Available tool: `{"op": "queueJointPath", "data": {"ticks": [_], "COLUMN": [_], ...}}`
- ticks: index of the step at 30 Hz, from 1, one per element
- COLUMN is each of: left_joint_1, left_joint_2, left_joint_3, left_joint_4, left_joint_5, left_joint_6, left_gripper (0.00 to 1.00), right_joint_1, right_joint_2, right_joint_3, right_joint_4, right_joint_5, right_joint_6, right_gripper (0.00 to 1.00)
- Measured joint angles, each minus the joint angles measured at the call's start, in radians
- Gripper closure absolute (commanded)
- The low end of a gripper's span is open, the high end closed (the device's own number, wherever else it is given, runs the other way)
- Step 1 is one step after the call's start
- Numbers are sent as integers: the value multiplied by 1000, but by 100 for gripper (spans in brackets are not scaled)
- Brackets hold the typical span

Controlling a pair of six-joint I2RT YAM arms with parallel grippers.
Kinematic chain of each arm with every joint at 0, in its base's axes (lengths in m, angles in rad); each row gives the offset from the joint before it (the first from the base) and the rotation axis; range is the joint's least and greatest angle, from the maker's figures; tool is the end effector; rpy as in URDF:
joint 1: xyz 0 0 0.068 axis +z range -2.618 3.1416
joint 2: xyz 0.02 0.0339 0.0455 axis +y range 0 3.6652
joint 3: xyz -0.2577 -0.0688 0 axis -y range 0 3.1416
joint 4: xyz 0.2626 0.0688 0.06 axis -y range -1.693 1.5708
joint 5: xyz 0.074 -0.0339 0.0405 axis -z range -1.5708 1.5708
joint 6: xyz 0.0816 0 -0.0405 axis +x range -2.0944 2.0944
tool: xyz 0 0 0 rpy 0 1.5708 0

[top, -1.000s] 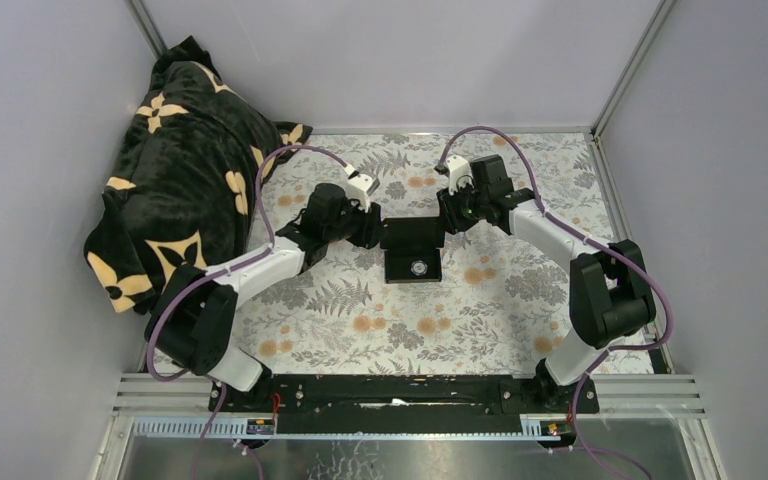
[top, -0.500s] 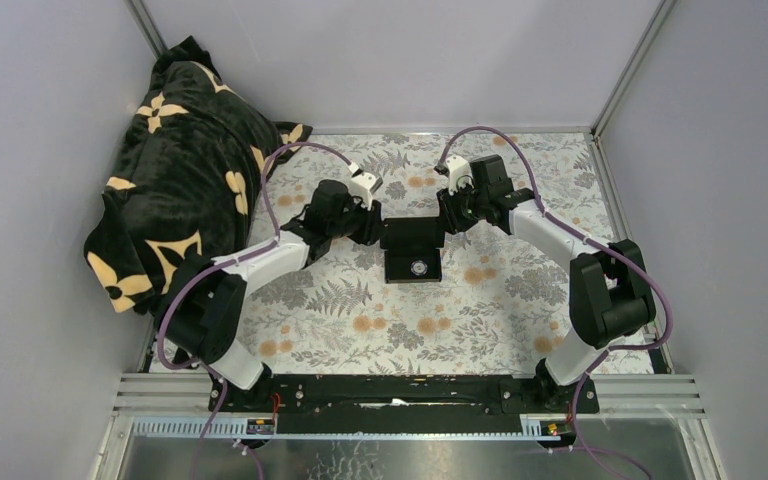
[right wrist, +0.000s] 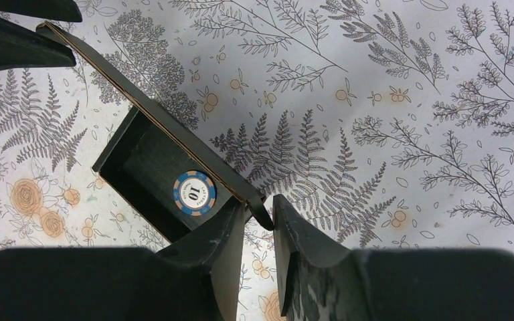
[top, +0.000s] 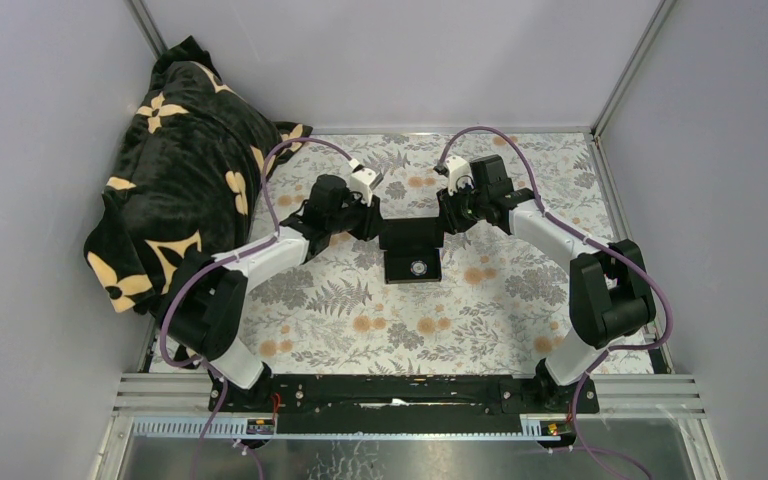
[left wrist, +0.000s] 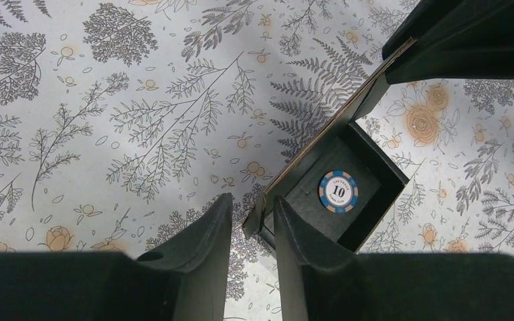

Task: Fold the paper box
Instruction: Close the paper box at the center of the board.

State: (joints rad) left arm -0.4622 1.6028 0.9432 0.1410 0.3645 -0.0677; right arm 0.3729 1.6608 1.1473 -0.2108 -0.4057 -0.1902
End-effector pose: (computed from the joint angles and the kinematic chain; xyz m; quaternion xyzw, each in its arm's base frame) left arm 0.3478 -0.2057 0.1831 0.2559 0.8161 -0.2806 0.4356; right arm 0.3728 0.1804 0.1947 -0.3276 0.8349 0.2196 0.3839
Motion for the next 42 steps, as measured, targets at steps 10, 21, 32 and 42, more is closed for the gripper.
{"op": "queueJointPath", "data": {"ticks": [10, 21, 32, 42], "left_joint_1": [17, 21, 27, 32], "left_joint_2": [16, 24, 37, 38], "left_joint_3": [0, 0, 0, 0], "left_joint_4": [0, 0, -1, -1], "left_joint_5": [41, 61, 74, 81], "left_joint_6": [0, 0, 0, 0], "left_gripper": [67, 72, 76, 78], "right_joint_1": [0, 0, 0, 0], "right_joint_2": [0, 0, 4, 7], "right_joint_3": [0, 0, 2, 2], "right_joint_4": [0, -1, -1, -1], "right_joint_5": [-8, -8, -9, -19], "right_joint_6": [0, 3, 3, 4], "right_gripper": [71, 71, 72, 73]}}
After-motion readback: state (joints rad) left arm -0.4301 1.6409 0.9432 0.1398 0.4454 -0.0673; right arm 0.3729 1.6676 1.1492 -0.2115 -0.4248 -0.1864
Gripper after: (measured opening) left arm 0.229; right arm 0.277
